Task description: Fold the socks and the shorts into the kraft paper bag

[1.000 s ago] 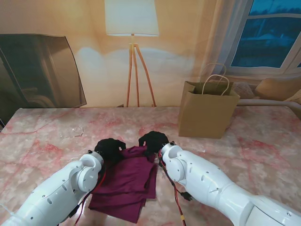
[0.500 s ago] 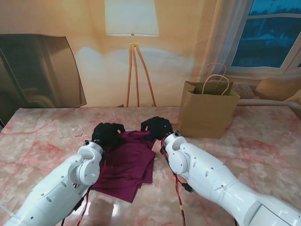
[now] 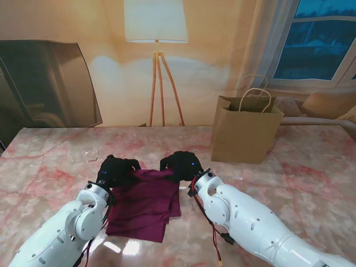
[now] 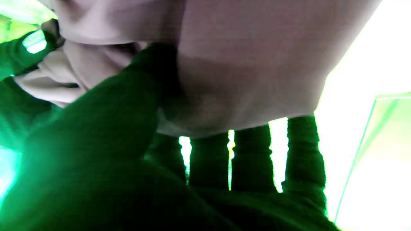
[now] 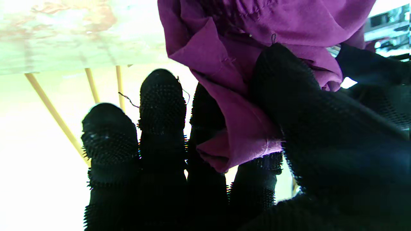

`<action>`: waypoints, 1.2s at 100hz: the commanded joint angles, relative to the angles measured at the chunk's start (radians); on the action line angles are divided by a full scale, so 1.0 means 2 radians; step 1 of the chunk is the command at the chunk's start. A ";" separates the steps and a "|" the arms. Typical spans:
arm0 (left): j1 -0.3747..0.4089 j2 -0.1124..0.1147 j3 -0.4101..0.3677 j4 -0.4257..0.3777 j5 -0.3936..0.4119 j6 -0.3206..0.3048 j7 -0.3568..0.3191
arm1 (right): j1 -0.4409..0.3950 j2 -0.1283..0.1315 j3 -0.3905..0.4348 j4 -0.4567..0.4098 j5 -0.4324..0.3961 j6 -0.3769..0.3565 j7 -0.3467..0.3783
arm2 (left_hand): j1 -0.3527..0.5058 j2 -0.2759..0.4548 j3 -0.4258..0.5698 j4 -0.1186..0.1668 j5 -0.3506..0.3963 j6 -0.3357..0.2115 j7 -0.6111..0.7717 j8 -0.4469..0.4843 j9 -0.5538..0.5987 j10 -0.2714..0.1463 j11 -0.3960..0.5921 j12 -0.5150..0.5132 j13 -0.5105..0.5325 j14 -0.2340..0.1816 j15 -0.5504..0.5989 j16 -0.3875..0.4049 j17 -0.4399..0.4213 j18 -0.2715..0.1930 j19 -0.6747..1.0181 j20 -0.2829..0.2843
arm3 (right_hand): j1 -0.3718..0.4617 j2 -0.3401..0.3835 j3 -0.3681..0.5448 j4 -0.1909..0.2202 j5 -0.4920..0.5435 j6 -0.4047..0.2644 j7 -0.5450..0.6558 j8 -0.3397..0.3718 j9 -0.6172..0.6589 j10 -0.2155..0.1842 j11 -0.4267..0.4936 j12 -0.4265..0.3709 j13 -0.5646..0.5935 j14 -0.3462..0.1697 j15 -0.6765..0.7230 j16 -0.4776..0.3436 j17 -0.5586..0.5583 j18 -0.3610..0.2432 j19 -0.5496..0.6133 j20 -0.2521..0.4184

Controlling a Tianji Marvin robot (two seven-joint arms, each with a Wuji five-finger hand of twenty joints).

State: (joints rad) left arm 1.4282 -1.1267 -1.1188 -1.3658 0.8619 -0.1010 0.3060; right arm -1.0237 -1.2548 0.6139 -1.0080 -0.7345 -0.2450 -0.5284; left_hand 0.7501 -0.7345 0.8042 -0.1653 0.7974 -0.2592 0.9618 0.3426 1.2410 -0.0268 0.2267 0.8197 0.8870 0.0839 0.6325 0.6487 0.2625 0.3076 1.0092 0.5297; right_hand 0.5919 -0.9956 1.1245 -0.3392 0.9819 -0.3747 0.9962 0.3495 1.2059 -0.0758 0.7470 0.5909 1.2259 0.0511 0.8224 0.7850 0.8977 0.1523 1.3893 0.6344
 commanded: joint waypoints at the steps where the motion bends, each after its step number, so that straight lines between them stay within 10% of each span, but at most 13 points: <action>1: 0.013 0.008 -0.005 -0.003 0.005 -0.007 0.006 | -0.009 0.007 -0.001 -0.006 -0.010 -0.010 -0.005 | 0.009 -0.004 0.013 -0.024 0.018 -0.007 0.019 0.000 -0.006 -0.014 0.021 0.025 -0.013 0.002 -0.012 0.002 -0.007 0.005 -0.004 0.012 | -0.005 -0.002 0.020 -0.006 0.008 -0.021 0.022 0.011 0.002 -0.013 0.004 0.004 0.018 0.013 0.003 0.016 -0.008 -0.010 0.027 0.018; 42: 0.080 0.021 -0.045 -0.046 0.059 -0.088 0.020 | -0.017 0.033 -0.002 -0.010 -0.066 -0.125 -0.015 | 0.008 -0.002 0.017 -0.023 0.025 -0.009 0.016 -0.012 -0.077 -0.018 0.102 0.181 -0.041 -0.004 0.032 0.071 -0.018 0.005 -0.024 0.023 | -0.014 -0.018 0.037 -0.014 0.014 -0.037 0.023 0.011 0.009 -0.028 -0.002 0.010 0.004 0.001 0.007 0.018 -0.023 -0.016 0.030 0.028; 84: 0.134 0.038 -0.063 -0.073 0.093 -0.182 -0.035 | 0.006 0.040 -0.052 0.019 -0.088 -0.190 -0.006 | 0.005 0.002 0.014 -0.024 0.020 0.001 0.004 -0.018 -0.081 -0.022 0.092 0.176 -0.047 -0.007 0.017 0.074 -0.016 -0.003 -0.025 0.026 | -0.018 -0.037 0.047 -0.021 0.024 -0.047 0.024 0.004 0.020 -0.037 -0.012 0.014 -0.006 -0.005 0.010 0.021 -0.036 -0.018 0.029 0.044; 94: 0.138 0.041 -0.061 -0.073 0.089 -0.203 -0.057 | 0.015 0.040 -0.075 0.029 -0.096 -0.190 -0.016 | -0.009 0.001 0.001 -0.028 0.009 0.014 -0.026 -0.012 -0.107 -0.017 0.094 0.129 -0.058 -0.004 -0.010 0.064 -0.027 -0.006 -0.040 0.030 | -0.020 -0.038 0.048 -0.022 0.026 -0.050 0.026 0.002 0.021 -0.040 -0.014 0.015 -0.011 -0.008 0.011 0.022 -0.040 -0.019 0.027 0.047; 104: 0.146 0.043 -0.066 -0.082 0.079 -0.214 -0.086 | 0.023 0.039 -0.095 0.038 -0.102 -0.190 -0.024 | -0.068 0.011 -0.012 -0.037 -0.003 0.038 -0.075 0.006 -0.159 -0.004 0.122 -0.041 -0.081 0.001 -0.037 0.051 -0.048 -0.003 -0.065 0.034 | -0.020 -0.038 0.049 -0.022 0.026 -0.052 0.026 0.001 0.021 -0.041 -0.015 0.016 -0.015 -0.010 0.012 0.023 -0.045 -0.021 0.024 0.050; 112: 0.155 0.042 -0.074 -0.091 0.056 -0.221 -0.109 | 0.029 0.039 -0.108 0.044 -0.107 -0.189 -0.030 | -0.158 0.040 0.007 -0.001 -0.003 0.064 -0.118 0.033 -0.181 0.010 0.097 -0.077 -0.107 0.010 -0.059 0.043 -0.070 0.001 -0.092 0.034 | -0.020 -0.039 0.049 -0.023 0.025 -0.053 0.026 0.000 0.021 -0.042 -0.016 0.017 -0.018 -0.011 0.012 0.024 -0.047 -0.022 0.023 0.052; 120: 0.167 0.043 -0.085 -0.107 0.031 -0.227 -0.141 | 0.036 0.039 -0.126 0.051 -0.114 -0.186 -0.042 | -0.189 0.065 -0.043 0.005 -0.009 0.070 -0.152 0.039 -0.210 0.022 0.063 -0.109 -0.138 0.015 -0.084 0.033 -0.094 0.002 -0.126 0.034 | -0.021 -0.039 0.049 -0.023 0.025 -0.054 0.026 0.000 0.021 -0.043 -0.016 0.018 -0.020 -0.011 0.012 0.025 -0.049 -0.022 0.022 0.054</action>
State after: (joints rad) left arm 1.7384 -1.0468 -1.2811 -1.5550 0.9237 -0.5453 0.0397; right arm -0.9540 -1.1748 0.3836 -0.9220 -0.9446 -0.6189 -0.5986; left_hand 0.4369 -0.6319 0.7646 -0.1948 0.7927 -0.1196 0.6939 0.3997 0.8756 -0.0093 0.3972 0.6646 0.6503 0.1001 0.4998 0.7303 0.1068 0.2984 0.7959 0.5710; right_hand 0.5707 -1.0403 1.1774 -0.3392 0.9968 -0.4479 0.9979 0.3497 1.2065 -0.1361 0.7312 0.6187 1.1946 0.0423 0.8226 0.7986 0.8167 0.1380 1.3924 0.6911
